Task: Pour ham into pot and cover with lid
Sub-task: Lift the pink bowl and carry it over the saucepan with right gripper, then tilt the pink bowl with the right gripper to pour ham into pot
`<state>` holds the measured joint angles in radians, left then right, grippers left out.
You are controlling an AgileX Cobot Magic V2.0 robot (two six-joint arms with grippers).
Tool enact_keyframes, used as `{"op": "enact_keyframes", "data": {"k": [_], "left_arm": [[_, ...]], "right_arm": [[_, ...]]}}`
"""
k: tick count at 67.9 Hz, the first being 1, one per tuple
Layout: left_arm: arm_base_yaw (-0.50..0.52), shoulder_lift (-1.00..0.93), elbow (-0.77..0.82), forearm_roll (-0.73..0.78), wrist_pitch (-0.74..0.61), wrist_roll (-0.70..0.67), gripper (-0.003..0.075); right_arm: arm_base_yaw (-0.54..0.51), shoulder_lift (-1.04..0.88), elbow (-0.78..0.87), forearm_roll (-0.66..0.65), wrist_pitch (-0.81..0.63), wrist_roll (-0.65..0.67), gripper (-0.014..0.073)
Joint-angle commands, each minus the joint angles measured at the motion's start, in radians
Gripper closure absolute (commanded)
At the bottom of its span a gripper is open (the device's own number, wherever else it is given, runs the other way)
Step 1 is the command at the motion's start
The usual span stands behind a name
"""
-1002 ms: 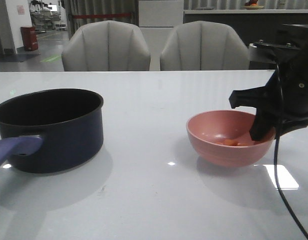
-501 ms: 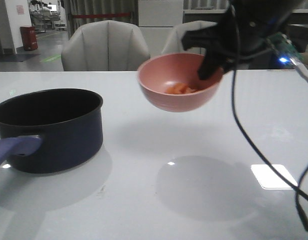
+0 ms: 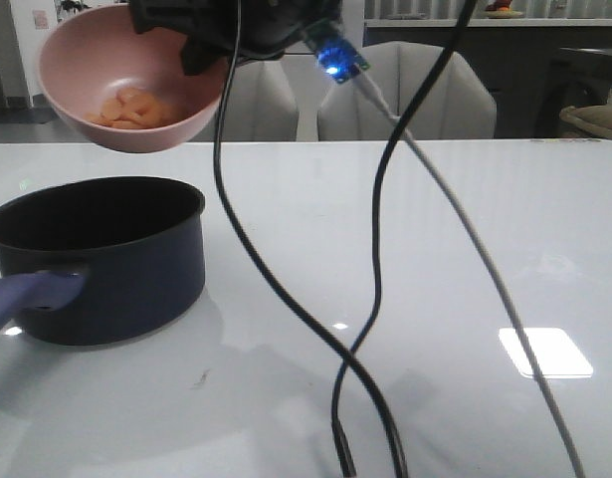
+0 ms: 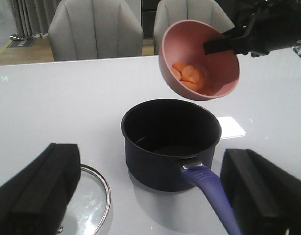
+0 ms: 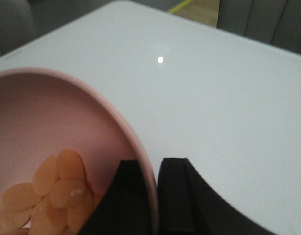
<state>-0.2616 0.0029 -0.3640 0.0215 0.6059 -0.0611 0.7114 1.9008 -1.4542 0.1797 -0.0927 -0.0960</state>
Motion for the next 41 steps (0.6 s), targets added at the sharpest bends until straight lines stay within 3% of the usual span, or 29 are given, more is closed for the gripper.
{"op": "enact_keyframes", "data": {"k": [1, 10, 17, 23, 34, 41], "left_arm": [[-0.007, 0.011, -0.026, -0.005, -0.084, 0.000, 0.0095], [-0.007, 0.011, -0.026, -0.005, -0.084, 0.000, 0.0095], [-0.007, 0.011, -0.026, -0.005, -0.084, 0.000, 0.0095], [-0.007, 0.011, -0.026, -0.005, -0.084, 0.000, 0.0095], [-0.007, 0.011, -0.026, -0.005, -0.084, 0.000, 0.0095], [-0.007, 0.011, -0.026, -0.005, -0.084, 0.000, 0.0095]], "right_arm": [[0.021, -0.029, 0.031, -0.019, -0.369, -0.017, 0.0463], [0.036, 0.025, 0.118, -0.071, -0.728, -0.071, 0.0463], [0.045, 0.077, 0.137, -0.105, -0.888, -0.162, 0.0463], [0.056, 0.110, 0.136, -0.126, -0.951, -0.291, 0.0463], [0.107, 0.141, 0.135, -0.128, -0.979, -0.714, 0.0463], [0.127, 0.156, 0.133, -0.128, -1.015, -0.888, 0.0463]]}}
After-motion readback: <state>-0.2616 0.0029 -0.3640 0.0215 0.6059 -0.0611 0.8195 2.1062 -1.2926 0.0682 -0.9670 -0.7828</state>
